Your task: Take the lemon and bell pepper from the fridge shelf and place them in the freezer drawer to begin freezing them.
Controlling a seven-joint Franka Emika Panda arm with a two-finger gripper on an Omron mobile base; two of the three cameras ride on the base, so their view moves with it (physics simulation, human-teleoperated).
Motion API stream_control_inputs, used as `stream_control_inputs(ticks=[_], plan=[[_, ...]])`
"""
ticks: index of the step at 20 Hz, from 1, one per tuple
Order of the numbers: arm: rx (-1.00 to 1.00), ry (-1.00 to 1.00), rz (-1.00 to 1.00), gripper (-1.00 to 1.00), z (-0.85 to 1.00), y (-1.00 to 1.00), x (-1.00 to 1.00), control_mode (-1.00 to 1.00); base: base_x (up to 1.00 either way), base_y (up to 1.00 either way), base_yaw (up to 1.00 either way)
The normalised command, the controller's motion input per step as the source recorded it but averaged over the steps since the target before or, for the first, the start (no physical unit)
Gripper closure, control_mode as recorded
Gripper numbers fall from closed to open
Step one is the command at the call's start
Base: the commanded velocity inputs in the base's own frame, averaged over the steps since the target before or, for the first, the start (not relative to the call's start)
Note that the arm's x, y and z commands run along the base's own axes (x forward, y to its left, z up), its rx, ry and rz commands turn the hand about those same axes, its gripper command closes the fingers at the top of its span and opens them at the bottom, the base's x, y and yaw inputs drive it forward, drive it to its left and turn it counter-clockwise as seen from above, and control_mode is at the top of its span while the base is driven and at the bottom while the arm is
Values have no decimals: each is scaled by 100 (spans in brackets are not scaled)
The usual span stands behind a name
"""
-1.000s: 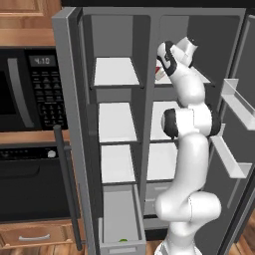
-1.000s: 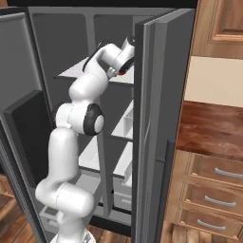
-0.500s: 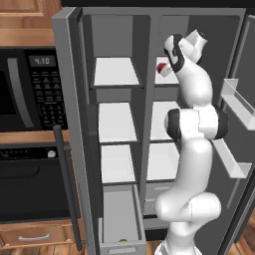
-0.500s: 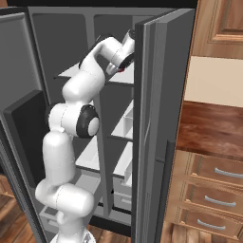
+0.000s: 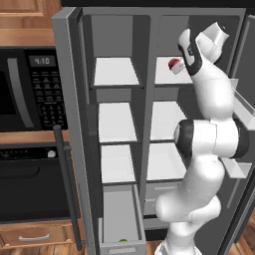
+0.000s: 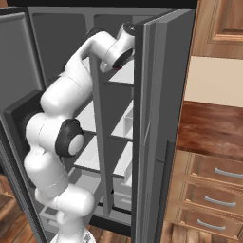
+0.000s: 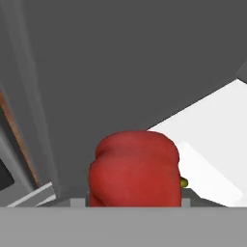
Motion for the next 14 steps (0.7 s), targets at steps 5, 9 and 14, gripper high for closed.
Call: stream_control_inputs(ticks=[5, 9, 14], plan=[[4, -2, -18, 100, 0, 21, -100, -100, 0, 0, 0], [5, 3, -19, 100, 0, 34, -100, -100, 0, 0, 0], [1, 21, -15, 100, -36, 53, -96, -100, 0, 0, 0]])
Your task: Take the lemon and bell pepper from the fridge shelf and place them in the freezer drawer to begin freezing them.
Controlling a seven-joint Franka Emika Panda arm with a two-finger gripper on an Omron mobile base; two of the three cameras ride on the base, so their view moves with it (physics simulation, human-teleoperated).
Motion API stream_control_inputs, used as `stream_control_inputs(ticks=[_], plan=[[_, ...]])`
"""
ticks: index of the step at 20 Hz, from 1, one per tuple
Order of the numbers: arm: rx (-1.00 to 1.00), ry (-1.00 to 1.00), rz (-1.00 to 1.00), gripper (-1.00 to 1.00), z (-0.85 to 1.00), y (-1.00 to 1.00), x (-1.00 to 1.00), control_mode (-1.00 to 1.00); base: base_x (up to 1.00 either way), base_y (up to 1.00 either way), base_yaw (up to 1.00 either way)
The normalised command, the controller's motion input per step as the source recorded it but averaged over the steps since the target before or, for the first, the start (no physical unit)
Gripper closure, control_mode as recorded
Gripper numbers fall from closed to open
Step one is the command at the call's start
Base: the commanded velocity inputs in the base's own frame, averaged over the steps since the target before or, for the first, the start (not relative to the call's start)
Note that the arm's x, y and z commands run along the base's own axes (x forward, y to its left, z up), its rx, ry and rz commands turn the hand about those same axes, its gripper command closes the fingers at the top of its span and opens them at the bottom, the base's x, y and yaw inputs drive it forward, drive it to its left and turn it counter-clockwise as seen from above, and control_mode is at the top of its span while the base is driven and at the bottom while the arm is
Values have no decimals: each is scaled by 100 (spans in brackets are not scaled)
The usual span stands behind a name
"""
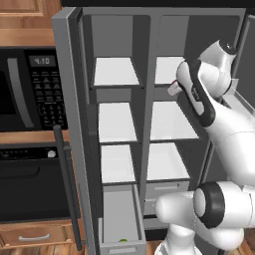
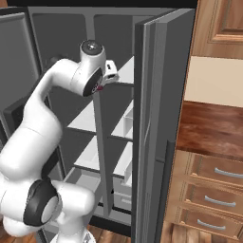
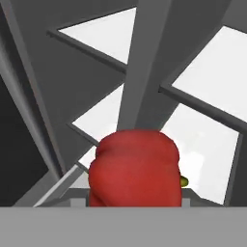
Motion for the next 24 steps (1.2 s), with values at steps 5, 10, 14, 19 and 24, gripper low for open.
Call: stream_control_inputs(ticks=[5, 10, 14, 19, 24], plan=[[0, 27, -8, 100, -56, 45, -86, -100, 0, 0, 0], [3, 12, -1, 100, -36, 15, -60, 100, -40, 14, -2], [0, 0, 0, 100, 0, 0, 0, 100, -100, 33, -3], [0, 0, 0, 100, 0, 0, 0, 100, -75, 36, -2], [0, 0, 0, 100, 0, 0, 0, 100, -15, 38, 0]])
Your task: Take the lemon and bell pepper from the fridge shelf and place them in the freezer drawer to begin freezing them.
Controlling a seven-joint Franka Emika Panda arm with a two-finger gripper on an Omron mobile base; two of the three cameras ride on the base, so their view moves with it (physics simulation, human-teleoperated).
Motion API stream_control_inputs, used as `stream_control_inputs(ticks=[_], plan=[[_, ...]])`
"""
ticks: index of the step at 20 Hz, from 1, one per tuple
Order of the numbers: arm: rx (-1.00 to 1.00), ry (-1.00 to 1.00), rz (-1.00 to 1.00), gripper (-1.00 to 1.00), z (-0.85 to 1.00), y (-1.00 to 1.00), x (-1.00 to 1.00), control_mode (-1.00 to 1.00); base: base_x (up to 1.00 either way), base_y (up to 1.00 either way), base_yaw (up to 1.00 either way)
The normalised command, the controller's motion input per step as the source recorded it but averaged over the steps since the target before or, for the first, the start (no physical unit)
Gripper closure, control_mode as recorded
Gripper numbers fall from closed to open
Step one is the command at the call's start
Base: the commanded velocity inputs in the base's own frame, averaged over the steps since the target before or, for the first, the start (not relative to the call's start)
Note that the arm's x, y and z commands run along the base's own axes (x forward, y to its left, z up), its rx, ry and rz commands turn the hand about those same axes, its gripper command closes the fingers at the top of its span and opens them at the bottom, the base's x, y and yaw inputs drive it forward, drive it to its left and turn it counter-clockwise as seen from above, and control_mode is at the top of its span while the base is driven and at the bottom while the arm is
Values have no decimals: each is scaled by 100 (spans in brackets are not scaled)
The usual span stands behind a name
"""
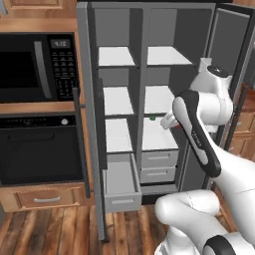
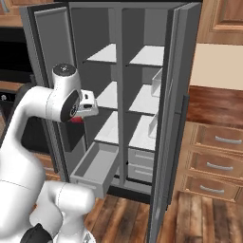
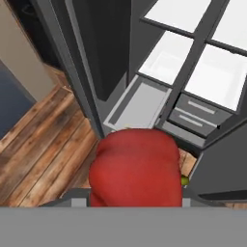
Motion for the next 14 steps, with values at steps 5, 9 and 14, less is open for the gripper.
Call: stream_control_inputs(ticks=[5, 9, 14], plan=[[0, 23, 4, 100, -100, 13, 62, -100, 0, 0, 0], [0, 14, 10, 100, -100, 2, 72, -100, 0, 0, 0], [0, 6, 16, 100, -100, 0, 49, -100, 0, 0, 0]])
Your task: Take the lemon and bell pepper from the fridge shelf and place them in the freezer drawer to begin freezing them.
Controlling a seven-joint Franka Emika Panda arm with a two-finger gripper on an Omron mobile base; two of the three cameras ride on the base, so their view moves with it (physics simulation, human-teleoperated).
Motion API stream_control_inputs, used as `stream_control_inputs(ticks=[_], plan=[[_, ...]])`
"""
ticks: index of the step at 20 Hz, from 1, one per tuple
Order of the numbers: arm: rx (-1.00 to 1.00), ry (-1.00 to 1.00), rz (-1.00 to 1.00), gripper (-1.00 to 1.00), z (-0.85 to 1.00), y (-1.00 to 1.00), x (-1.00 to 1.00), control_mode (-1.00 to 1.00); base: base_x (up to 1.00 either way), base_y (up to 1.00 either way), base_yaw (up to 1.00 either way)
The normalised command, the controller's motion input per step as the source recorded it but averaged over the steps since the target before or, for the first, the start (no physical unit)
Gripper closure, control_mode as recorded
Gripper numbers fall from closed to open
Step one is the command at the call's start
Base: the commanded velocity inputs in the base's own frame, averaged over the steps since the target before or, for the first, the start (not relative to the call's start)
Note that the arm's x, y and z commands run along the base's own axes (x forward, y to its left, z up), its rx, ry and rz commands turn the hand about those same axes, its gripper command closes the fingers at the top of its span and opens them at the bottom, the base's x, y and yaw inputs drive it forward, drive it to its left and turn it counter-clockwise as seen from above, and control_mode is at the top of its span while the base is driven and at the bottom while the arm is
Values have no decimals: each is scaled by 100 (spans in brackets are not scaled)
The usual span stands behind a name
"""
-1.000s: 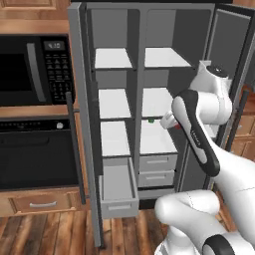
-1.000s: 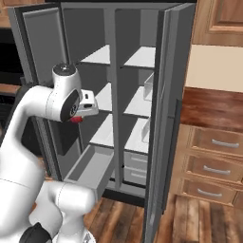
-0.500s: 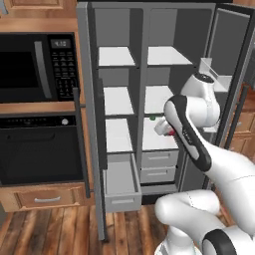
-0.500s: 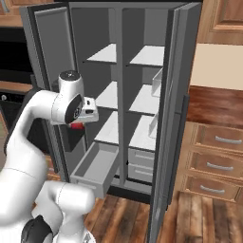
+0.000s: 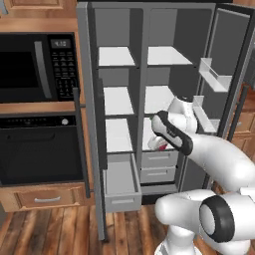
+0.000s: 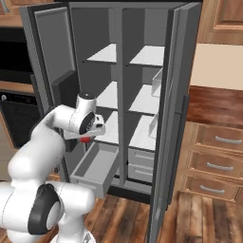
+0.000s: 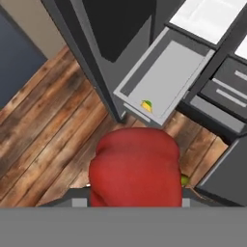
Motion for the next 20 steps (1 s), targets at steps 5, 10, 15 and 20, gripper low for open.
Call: stream_control_inputs(ticks=[5, 10, 15, 20], plan=[[0, 18, 10, 100, -97, 1, 30, -100, 0, 0, 0], [0, 19, 7, 100, -95, 19, 32, -100, 0, 0, 0], [4, 18, 5, 100, -73, 18, 49, -100, 0, 0, 0], [3, 12, 2, 100, -69, 14, 62, -100, 0, 0, 0]])
